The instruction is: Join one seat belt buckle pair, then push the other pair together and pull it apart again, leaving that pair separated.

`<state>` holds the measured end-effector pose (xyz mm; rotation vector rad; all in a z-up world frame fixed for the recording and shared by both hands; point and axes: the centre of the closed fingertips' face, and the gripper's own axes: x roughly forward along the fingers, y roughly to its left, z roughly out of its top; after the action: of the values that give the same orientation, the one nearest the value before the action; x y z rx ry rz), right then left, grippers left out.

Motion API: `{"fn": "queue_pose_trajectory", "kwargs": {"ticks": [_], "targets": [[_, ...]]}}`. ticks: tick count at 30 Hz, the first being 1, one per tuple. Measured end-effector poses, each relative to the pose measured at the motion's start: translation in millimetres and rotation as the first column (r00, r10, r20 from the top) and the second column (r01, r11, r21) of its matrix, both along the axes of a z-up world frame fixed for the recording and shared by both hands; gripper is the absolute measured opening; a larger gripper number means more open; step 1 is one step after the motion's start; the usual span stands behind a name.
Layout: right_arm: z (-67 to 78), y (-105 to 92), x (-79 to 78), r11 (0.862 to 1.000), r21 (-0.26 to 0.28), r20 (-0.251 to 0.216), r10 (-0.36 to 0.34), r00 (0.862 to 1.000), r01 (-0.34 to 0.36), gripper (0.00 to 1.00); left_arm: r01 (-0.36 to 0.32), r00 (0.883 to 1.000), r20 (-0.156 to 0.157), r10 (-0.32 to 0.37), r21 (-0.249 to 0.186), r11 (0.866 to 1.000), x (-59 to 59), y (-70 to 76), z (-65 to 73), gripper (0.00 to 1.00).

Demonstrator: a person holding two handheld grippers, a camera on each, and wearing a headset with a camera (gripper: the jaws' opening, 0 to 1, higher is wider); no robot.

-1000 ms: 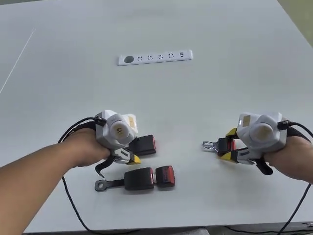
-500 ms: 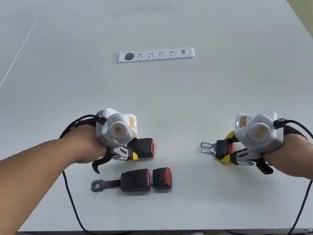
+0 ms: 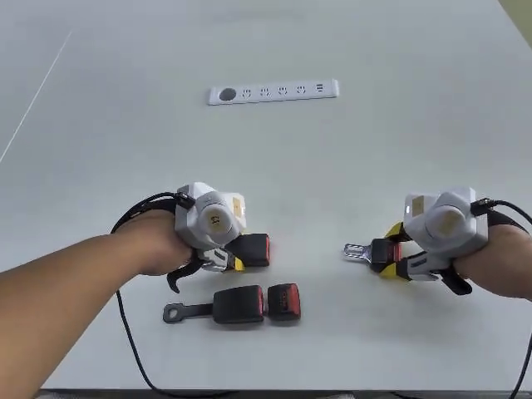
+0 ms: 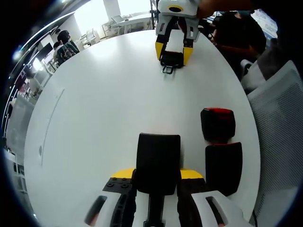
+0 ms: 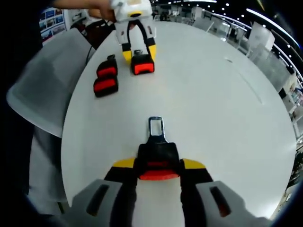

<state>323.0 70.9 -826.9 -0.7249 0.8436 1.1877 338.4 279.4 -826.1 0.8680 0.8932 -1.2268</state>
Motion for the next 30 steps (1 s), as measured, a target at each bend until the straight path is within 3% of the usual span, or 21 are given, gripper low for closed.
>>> {"fn": "queue_pose_trajectory", "kwargs": {"ticks": [17,30], "targets": [[0.4,57.3,11.6,0.998,0.023,0.017,0.055,0.998,-0.056,0.35,-0.033,0.999,0.003,0.033,-0.006,0.999,-0.2,1.8,0.7,0.33],[1.3,111.5,6.8,0.989,0.052,0.028,0.135,0.990,-0.137,0.35,0.001,1.000,-0.004,-0.001,0.045,0.999,-1.1,-0.5,0.2,0.33]]}}
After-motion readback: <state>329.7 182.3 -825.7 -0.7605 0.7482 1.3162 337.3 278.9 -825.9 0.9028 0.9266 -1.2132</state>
